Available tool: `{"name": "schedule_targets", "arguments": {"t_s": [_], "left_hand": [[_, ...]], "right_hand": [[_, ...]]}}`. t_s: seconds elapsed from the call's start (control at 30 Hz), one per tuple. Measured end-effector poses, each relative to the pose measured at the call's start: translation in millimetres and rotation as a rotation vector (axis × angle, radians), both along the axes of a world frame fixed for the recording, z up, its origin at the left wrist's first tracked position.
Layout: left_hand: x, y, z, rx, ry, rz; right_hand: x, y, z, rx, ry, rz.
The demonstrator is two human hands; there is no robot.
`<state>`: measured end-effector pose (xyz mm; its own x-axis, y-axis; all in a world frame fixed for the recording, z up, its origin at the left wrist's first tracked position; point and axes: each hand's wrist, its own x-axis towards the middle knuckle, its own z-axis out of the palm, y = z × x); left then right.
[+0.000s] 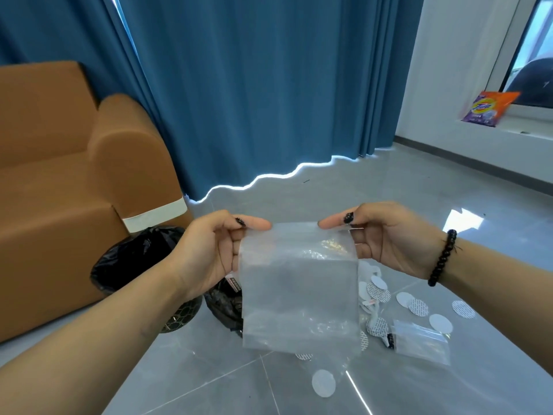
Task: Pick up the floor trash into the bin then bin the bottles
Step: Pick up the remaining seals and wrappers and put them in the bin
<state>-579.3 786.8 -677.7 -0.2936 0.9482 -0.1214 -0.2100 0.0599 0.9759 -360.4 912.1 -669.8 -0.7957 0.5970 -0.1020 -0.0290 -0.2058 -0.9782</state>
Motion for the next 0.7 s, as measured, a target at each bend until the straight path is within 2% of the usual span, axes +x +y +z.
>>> {"name": "schedule_targets", "arguments": {"t_s": [0.1, 0.17, 0.57, 0.7], "left_hand": [[3.6, -0.1, -2.9, -0.021, 0.199, 0.026], [5.0, 0.9, -5.4, -0.02, 0.269, 0.044], [8.5, 4.1, -4.1, -0.035, 0.245, 0.163], [8.1, 2.4, -5.4, -0.029, 0.244, 0.176]], "right_hand": [[-2.0, -0.9, -7.3, 0.209, -0.108, -0.105], [-4.2, -1.2, -10.5, 0.308, -0.153, -0.146], [-11.0, -9.8, -12.8, 0.664, -0.216, -0.268], [-13.9, -11.8, -18.3, 0.688, -0.212, -0.269]]}}
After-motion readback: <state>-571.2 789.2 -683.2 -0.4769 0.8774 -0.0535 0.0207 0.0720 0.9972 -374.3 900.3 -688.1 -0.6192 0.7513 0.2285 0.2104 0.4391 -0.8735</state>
